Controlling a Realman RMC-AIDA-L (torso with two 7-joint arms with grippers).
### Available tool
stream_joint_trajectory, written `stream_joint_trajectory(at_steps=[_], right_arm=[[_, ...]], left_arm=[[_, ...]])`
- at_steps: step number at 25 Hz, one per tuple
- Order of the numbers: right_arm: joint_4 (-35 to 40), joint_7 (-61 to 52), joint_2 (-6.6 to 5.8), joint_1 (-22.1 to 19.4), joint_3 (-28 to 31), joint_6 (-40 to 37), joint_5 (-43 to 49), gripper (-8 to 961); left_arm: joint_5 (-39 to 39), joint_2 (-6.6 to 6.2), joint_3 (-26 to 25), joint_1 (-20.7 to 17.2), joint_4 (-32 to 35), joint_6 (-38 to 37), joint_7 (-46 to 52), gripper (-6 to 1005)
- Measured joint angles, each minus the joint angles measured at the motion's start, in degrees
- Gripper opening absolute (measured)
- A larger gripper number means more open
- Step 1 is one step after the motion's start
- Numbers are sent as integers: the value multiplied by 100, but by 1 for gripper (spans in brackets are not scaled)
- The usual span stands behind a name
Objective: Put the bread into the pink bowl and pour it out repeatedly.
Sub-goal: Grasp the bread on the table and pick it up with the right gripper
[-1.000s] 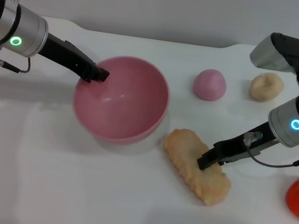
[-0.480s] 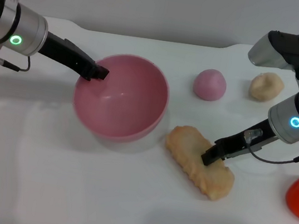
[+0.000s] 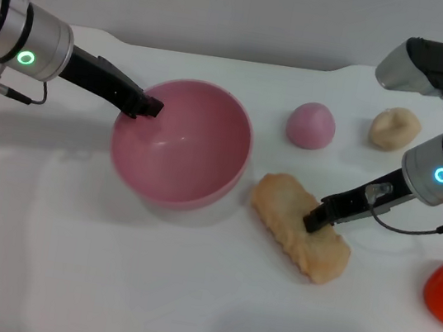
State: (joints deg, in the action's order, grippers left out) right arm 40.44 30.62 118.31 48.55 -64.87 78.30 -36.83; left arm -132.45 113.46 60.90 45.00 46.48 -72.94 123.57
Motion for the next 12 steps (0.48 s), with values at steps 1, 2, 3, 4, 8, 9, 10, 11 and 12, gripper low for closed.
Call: stream_joint_trajectory(at_steps=[1,2,3,4,8,9,10,11,12], right_arm=[[54,12,9,-38,3,-8,-16,178],[101,29,18,-69,4,-13,-37,163],[160,47,28,-112,4,-18,-79,159],[215,62,34,-154,4,-19,-141,155],[557,74,39,-357,5,-35,-312,140],[679,75,42,-419,5,-47,-326,136],[808,75,44,-478,6,-67,-339,132],[924,76,46,-532,7,-101,-350,128],[1080,76,47,-597,6,-142,-364,124]], left_arm=[[0,3,0,0,0,0,0,86],[0,6,0,0,0,0,0,86],[0,9,0,1,1,-1,0,86],[0,13,0,1,2,-6,0,86],[0,21,0,-23,10,-26,6,86],[0,20,-1,-32,7,-26,11,86],[0,18,-1,-34,5,-25,15,86],[0,16,-1,-37,3,-23,19,86],[0,16,-1,-41,1,-22,22,86]])
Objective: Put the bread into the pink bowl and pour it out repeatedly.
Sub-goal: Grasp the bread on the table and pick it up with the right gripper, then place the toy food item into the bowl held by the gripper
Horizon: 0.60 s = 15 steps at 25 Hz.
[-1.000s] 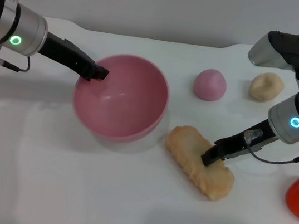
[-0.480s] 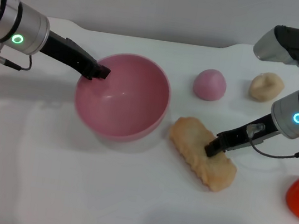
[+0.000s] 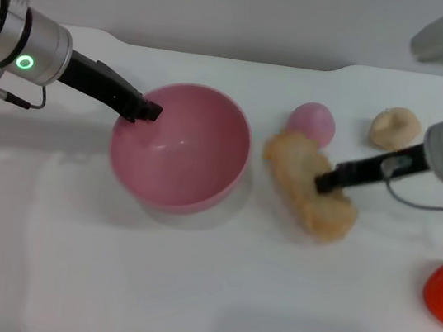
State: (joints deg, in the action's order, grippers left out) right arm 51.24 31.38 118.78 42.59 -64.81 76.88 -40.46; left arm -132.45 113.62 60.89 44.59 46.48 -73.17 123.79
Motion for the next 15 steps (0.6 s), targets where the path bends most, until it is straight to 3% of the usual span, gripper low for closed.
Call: stream_joint_trajectory(at_steps=[8,15], right_arm=[[1253,284,-3,-445,10,-572,-674,115],[2094,1365,47,-687,-151,-920,-2490,110]], left_arm=[[0,6,0,-10,-34,-14,31,86],[0,41,1,-12,-43,-28,37,86]])
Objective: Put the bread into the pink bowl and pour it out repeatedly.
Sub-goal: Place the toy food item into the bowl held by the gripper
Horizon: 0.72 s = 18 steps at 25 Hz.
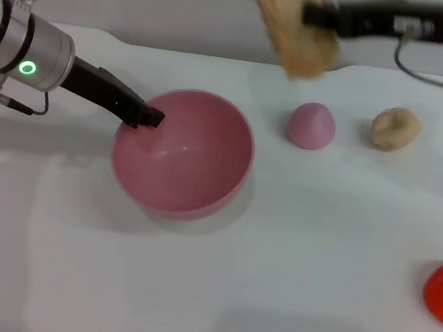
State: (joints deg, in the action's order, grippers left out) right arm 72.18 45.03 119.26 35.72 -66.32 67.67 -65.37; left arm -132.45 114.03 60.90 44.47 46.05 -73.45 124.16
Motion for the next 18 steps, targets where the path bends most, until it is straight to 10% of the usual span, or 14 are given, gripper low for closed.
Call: stream_joint_trajectory(at_steps=[18], right_arm=[[-1115,2890,2,-338,-1698,-436,-2160,102]], left_arm=[[0,13,-1,-9,0,-24,138,87]])
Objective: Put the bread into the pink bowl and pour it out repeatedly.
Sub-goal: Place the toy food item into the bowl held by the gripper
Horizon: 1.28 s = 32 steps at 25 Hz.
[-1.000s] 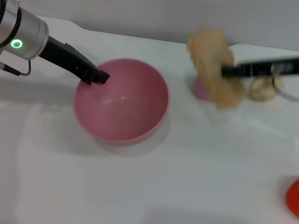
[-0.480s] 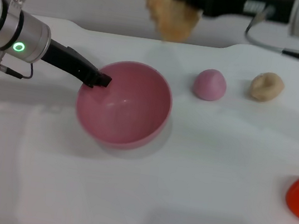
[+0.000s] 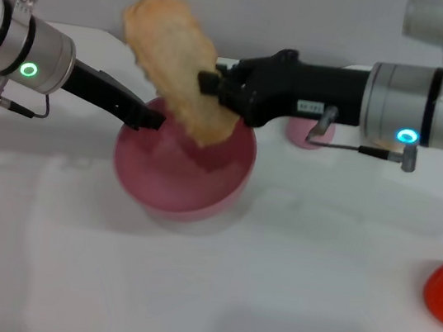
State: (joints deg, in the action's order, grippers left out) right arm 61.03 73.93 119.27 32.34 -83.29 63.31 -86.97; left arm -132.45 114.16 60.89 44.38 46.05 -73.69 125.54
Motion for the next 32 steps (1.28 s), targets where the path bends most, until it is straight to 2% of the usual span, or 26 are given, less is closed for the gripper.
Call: stream_joint_trajectory(at_steps=[5,13,22,32], right_arm=[[-211,191,-12,118,-248,-11,-10,101],[-306,462,-18,138,-284,26,-2,97],[-239,502,-21,103,-266,27,17,249],[337,586,-18,-116,-45,92,13,693]], left_arm=[[0,11,0,5,0,-6,4,87],[0,17,0,-2,0,-13,0,87],[-10,8,1,0,0,-11,-19,88],[-10,-7,1,-39,1,5,-31,88]])
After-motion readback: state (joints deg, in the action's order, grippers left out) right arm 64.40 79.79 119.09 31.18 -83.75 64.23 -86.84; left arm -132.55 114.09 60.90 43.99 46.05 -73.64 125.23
